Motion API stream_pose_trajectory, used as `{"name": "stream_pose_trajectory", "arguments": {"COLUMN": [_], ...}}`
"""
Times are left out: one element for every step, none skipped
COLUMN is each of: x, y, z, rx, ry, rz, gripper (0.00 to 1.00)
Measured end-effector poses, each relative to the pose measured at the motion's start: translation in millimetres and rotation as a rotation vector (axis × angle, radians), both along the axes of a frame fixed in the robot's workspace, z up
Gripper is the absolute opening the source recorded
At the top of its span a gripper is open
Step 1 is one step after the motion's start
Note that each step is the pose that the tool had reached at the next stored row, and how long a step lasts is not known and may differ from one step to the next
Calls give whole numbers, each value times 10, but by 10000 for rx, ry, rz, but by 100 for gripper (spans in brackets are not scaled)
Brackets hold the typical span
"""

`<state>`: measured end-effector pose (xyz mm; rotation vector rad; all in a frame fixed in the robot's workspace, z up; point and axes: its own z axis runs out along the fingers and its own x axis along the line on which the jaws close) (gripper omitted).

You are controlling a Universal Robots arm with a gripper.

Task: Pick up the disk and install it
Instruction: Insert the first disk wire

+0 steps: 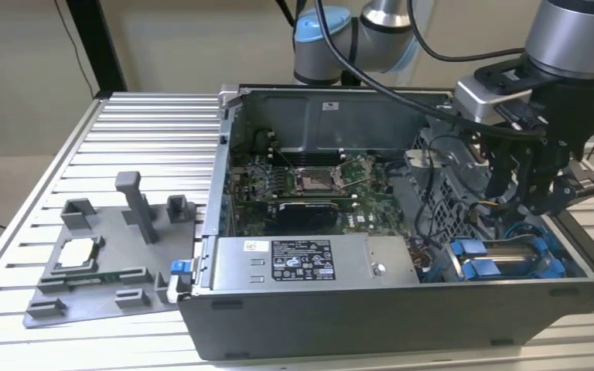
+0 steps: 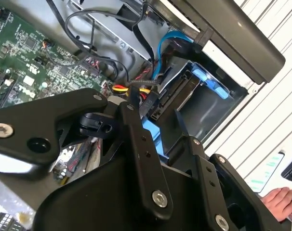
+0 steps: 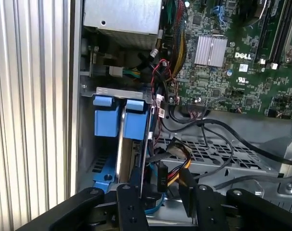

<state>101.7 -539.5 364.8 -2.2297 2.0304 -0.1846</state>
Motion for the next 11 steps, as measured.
{"name": "stream_pose_trajectory", "arguments": {"x": [0,0,0,0,0,0,0,0,0,0,0], "y": [0,0,0,0,0,0,0,0,0,0,1], "z": [-12,-20,-20,-21,-24,-26,-28,-29,-30,-32,-33], "rx": [-1,-1,-3,-3,-2,-1,-1,1,5,14,23], "ry": [0,0,0,0,0,0,1,0,0,0,0], "rz": [0,-1,-1,-1,-1,0,0,0,0,0,-1], "gripper": [100,100,100,100,100,100,100,100,100,100,100]}}
